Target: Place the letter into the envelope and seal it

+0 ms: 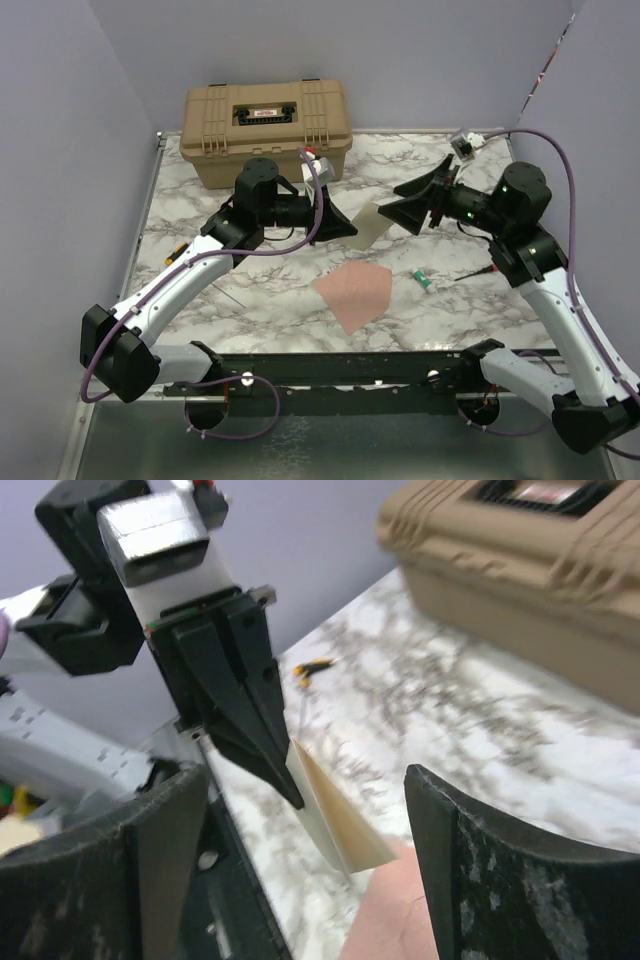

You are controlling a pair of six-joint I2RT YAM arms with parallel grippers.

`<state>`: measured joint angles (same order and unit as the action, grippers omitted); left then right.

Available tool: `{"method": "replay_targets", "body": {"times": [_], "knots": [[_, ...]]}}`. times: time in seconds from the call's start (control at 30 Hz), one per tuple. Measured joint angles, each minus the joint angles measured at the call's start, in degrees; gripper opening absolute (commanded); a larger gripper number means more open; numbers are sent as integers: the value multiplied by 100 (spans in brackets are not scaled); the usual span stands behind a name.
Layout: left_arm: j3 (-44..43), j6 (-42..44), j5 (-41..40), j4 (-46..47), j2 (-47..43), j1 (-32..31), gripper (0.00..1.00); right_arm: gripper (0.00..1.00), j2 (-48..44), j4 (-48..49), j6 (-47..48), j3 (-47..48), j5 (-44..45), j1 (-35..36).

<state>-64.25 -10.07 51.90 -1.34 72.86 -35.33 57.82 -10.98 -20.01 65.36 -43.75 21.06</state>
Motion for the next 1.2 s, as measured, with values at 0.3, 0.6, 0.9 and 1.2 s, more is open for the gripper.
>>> {"method": "replay_targets", "body": {"times": [0.3,0.6,0.9,1.2], "knots": [[151,-1547,-511,1217,-33,-15,0,93,-863,789,-1185,-896,1757,0],[291,-2946,-935,2415,-133,-37,0,49,-498,3373,-3128,-2343,807,0],[332,-3423,-951,2712,-162,-42,0,52,-535,4688,-3604,-2225,372,0],[439,-3541,-907,2911,-162,-42,9,2,-284,4994,-3703,-2159,205,0]]}}
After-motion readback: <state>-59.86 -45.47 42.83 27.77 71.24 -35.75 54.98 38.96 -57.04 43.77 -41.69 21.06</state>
